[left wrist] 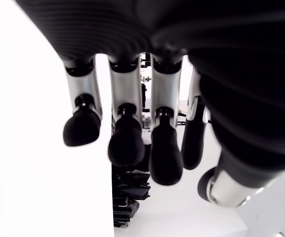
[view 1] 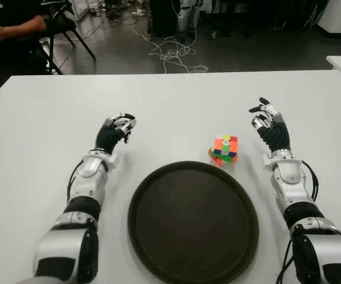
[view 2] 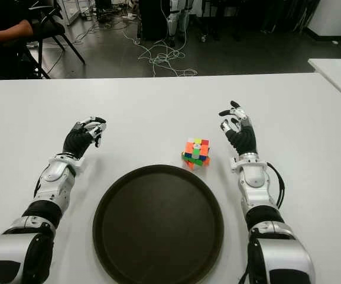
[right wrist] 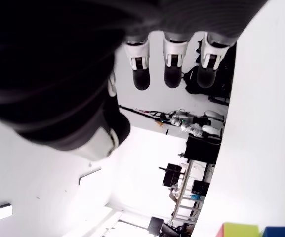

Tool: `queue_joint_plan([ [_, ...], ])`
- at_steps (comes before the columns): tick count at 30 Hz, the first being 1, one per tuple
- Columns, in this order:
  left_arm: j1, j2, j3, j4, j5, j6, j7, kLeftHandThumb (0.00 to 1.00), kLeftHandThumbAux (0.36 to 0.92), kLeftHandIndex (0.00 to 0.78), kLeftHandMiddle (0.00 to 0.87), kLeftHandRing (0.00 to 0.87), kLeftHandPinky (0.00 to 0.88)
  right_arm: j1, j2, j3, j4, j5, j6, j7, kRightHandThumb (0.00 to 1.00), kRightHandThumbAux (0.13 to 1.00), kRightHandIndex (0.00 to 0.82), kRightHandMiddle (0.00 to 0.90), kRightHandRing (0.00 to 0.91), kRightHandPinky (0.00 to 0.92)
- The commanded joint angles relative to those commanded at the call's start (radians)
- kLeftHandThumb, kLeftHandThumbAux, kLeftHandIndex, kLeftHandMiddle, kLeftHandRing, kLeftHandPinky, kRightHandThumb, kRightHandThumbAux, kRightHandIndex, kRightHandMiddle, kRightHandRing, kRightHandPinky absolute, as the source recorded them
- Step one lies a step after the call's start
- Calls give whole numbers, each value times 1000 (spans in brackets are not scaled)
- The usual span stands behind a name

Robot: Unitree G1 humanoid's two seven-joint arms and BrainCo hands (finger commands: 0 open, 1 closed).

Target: Pick up the Rubik's Cube and put it in the plate

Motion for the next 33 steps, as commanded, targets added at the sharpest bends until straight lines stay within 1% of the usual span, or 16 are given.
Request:
queue_joint_plan([
  [10, 0, 0, -1, 3, 2, -1, 0, 683, 721, 431, 739, 755, 765, 12, -4, 7, -32, -5, 28, 30, 695, 729, 414, 0, 0, 0],
  [25, 2, 0, -2, 1, 1, -3, -6, 683, 722, 430, 734, 752, 763, 33, -9, 23, -75, -17, 41, 50, 692, 729, 414, 0, 0, 0],
  [28, 3, 0, -3, -1, 1, -5, -6, 683, 722, 431, 734, 752, 764, 37, -13, 34, -83, -37, 33, 31, 692, 729, 414, 0, 0, 0],
  [33, 3, 1, -4, -3, 3, -3, -6, 683, 721, 431, 733, 752, 762, 66, -25, 99, -129, -206, -50, -162, 692, 730, 414, 0, 0, 0],
])
